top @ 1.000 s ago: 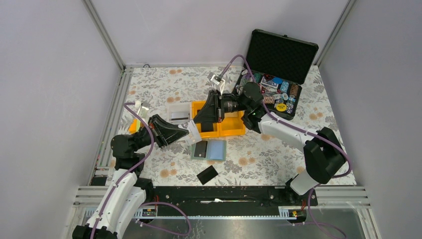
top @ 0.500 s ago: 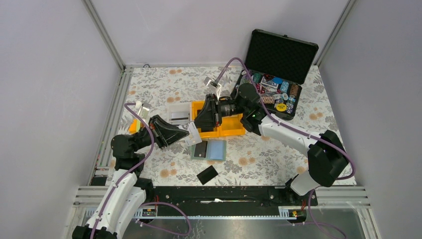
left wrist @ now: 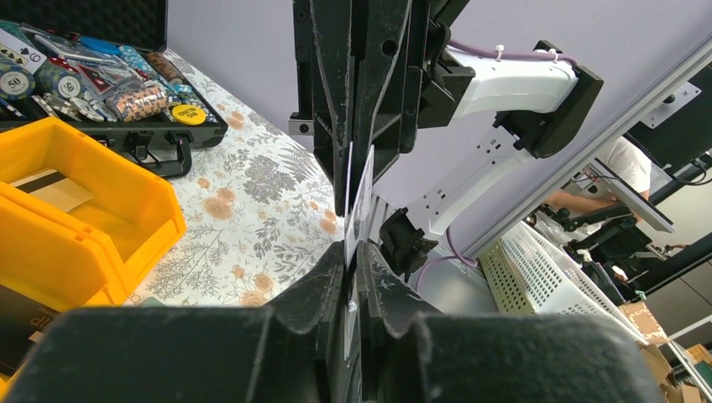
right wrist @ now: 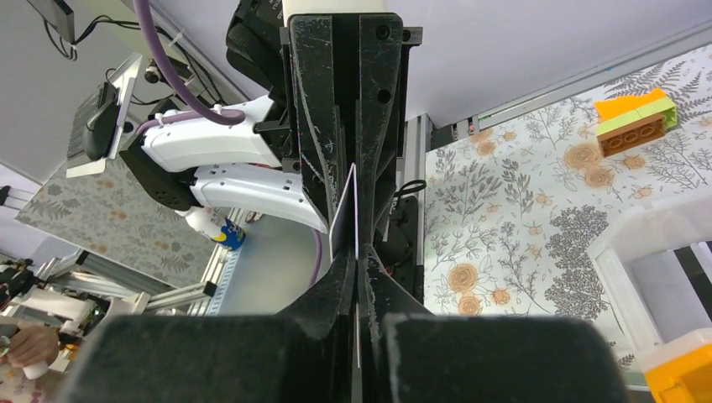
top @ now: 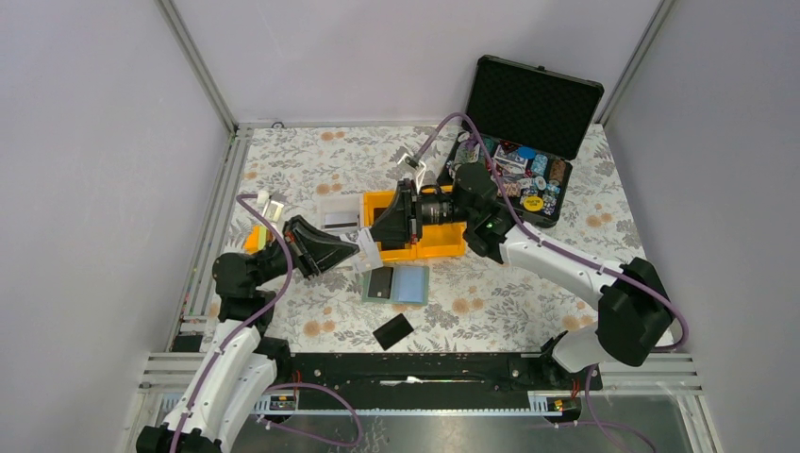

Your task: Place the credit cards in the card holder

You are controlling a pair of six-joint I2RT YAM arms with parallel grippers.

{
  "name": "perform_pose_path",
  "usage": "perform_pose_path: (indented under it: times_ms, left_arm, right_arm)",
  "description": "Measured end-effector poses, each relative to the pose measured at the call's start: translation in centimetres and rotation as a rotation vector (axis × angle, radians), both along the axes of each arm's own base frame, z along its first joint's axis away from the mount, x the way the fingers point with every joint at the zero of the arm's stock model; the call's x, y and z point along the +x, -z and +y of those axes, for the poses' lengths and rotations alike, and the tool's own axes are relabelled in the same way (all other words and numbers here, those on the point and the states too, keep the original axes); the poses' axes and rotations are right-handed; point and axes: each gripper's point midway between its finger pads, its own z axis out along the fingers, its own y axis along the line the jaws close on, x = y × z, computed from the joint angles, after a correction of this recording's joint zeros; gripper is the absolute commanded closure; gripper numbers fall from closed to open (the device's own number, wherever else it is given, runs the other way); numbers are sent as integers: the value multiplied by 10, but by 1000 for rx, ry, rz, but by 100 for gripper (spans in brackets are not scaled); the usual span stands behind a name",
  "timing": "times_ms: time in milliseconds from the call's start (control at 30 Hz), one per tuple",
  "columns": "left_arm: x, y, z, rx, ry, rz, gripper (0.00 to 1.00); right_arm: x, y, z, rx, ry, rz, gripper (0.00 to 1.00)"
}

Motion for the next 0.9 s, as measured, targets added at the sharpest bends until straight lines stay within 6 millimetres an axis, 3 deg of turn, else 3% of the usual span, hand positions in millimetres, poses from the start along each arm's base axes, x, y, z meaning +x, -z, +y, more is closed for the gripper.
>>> perform_pose_path:
  times_ms: [233, 367, 667, 900]
  left_arm:
    - [7, 0, 2, -7, -43, -1, 90]
    - [22, 3, 3, -7, -92, -1, 90]
    - [88, 46, 14, 14, -230, 122, 90]
    - [109, 57, 22, 7, -259, 125, 88]
  right_arm:
    - [8, 1, -3, -2, 51, 7, 100]
    - [19, 4, -2, -8, 101, -2, 100]
    - [87, 53, 13, -115, 234, 1, 100]
    - [109, 63, 17, -123, 237, 9, 100]
